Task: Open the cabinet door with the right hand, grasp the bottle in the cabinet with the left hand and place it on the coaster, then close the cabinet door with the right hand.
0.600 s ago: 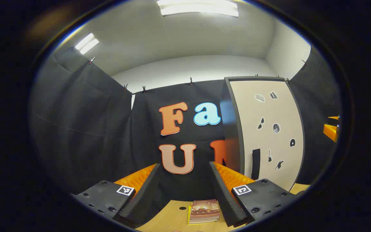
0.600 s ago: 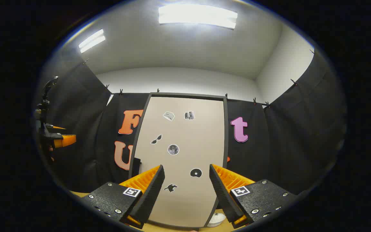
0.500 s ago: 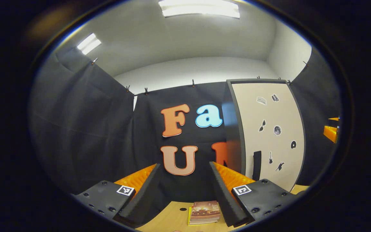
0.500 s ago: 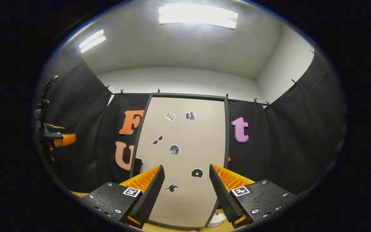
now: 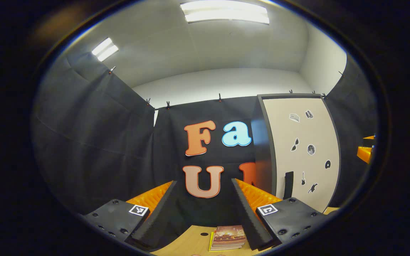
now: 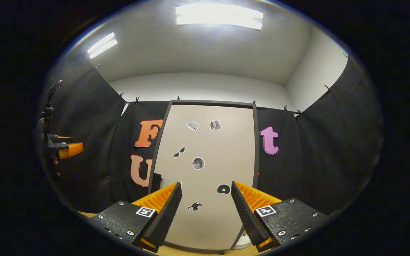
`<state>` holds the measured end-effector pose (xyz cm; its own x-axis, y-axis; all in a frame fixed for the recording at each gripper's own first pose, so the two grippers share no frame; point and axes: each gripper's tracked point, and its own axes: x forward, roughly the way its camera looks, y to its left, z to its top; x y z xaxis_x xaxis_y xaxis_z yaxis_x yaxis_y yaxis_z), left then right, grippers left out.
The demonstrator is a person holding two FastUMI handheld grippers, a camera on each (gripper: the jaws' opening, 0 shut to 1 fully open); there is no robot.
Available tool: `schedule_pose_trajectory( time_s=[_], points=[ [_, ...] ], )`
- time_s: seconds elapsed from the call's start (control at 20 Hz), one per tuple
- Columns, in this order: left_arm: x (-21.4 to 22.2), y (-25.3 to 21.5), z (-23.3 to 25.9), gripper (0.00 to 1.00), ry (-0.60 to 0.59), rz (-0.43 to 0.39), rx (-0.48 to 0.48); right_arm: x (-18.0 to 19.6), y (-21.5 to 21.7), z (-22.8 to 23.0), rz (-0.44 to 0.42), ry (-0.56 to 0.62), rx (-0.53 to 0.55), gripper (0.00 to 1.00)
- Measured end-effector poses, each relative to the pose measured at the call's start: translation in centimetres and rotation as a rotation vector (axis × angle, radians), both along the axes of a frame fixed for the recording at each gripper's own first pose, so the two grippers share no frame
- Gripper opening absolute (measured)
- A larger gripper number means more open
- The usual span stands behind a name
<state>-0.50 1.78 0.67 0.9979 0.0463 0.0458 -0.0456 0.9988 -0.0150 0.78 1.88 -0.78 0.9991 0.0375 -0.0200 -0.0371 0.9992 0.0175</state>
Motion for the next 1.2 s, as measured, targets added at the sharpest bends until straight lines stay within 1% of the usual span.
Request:
schedule_pose_trajectory(
  time_s=[0.25,0.5,0.65,0.85,0.9,0.95,1.0,1.05,1.1,1.2],
  points=[
    [0.0,0.2,-0.4,0.91,0.009,0.002,0.005,1.0,1.4,-1.2,0.025,0.019,0.010,0.89],
    [0.1,1.2,-1.4,0.91,0.023,0.018,0.011,3.1,3.4,-4.6,0.059,0.088,0.034,0.90],
    [-0.1,2.1,-2.2,1.00,0.035,0.028,0.007,5.0,4.6,-7.0,0.065,0.135,0.038,0.90],
    [0.0,4.1,-3.3,0.91,0.047,0.056,0.020,8.2,7.2,-10.8,0.087,0.217,0.065,0.90],
    [-0.4,4.8,-3.6,0.91,0.049,0.069,0.030,9.0,8.1,-11.3,0.099,0.225,0.071,0.89],
    [-0.6,5.4,-3.7,0.95,0.053,0.079,0.036,9.8,9.0,-11.8,0.104,0.237,0.076,0.89],
    [-0.6,6.3,-3.9,0.91,0.054,0.088,0.034,10.5,10.0,-12.2,0.114,0.249,0.080,0.89],
    [-0.8,6.9,-4.1,0.95,0.058,0.096,0.031,11.1,11.2,-12.6,0.127,0.260,0.084,0.89],
    [-0.9,7.8,-4.3,0.91,0.061,0.108,0.030,11.8,12.3,-12.8,0.140,0.269,0.092,0.89],
    [-1.3,9.7,-4.6,0.91,0.061,0.133,0.028,12.9,14.5,-13.1,0.164,0.285,0.118,0.89]
  ],
)
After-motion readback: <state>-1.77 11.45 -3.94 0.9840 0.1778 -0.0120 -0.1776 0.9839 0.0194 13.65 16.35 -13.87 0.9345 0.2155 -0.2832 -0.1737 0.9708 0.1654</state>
